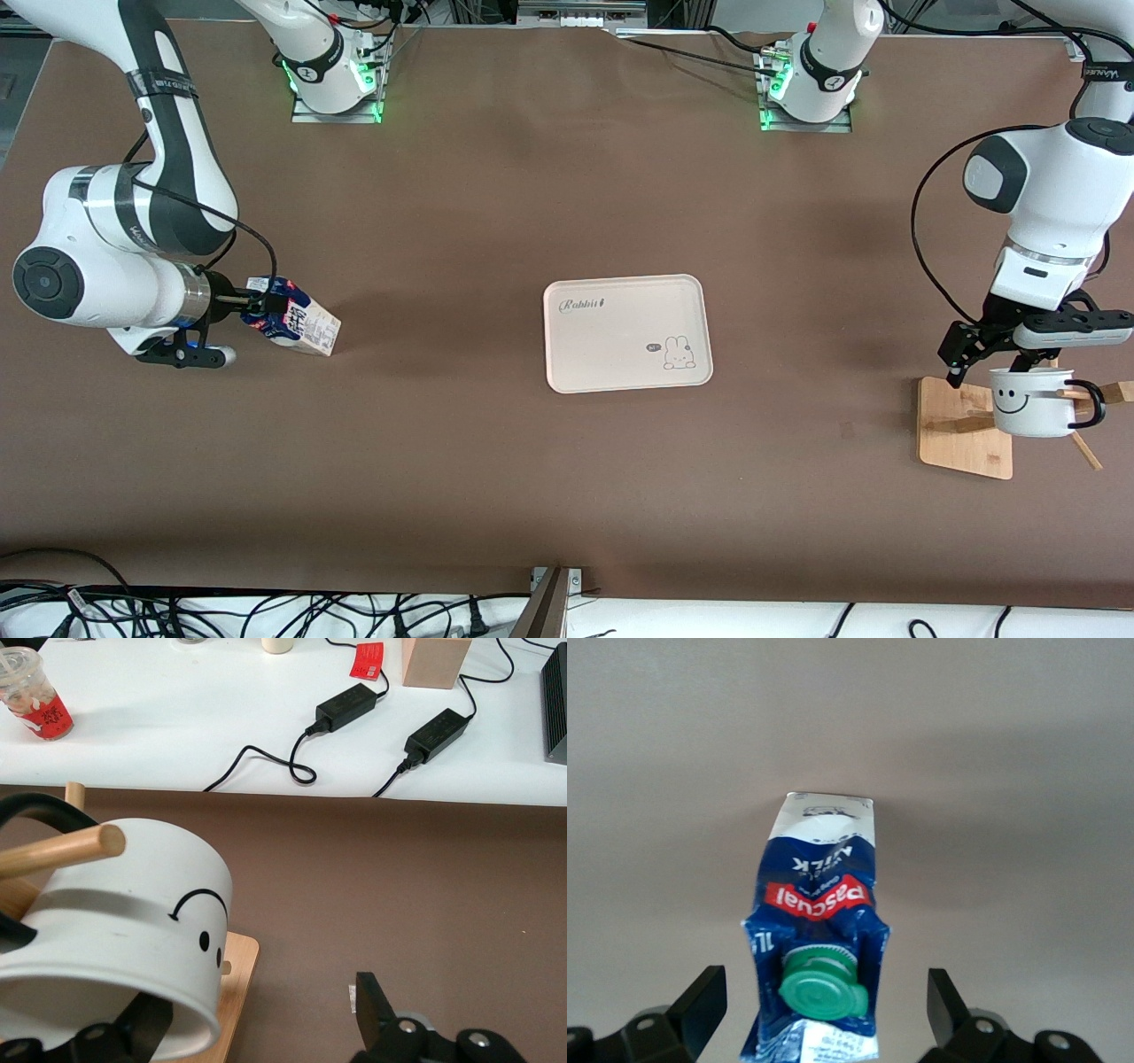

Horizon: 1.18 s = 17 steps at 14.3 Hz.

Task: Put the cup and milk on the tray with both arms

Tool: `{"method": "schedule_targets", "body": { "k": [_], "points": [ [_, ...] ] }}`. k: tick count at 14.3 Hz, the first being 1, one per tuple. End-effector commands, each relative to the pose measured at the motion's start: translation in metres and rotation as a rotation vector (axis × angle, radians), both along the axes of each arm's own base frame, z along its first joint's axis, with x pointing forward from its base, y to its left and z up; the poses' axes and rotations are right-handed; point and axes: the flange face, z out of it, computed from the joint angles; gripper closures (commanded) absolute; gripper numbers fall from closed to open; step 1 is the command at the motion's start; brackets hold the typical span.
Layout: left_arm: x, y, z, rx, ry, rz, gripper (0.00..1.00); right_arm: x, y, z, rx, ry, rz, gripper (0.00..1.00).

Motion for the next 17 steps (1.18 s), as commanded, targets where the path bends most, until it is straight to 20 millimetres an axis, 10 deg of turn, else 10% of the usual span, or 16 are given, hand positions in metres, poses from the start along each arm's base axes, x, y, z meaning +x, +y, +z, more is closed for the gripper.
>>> {"method": "schedule_targets", "body": {
  "k": [1, 17],
  "points": [
    [-0.001, 0.005, 0.000, 0.028, -0.006, -0.015, 0.21, -0.012, -0.015, -0.001, 0.015, -0.020, 0.009, 0.00],
    [0.002, 0.012, -0.005, 0.065, 0.003, -0.043, 0.62, -0.018, 0.005, -0.013, 0.019, 0.015, 0.016, 0.00]
  ]
}}
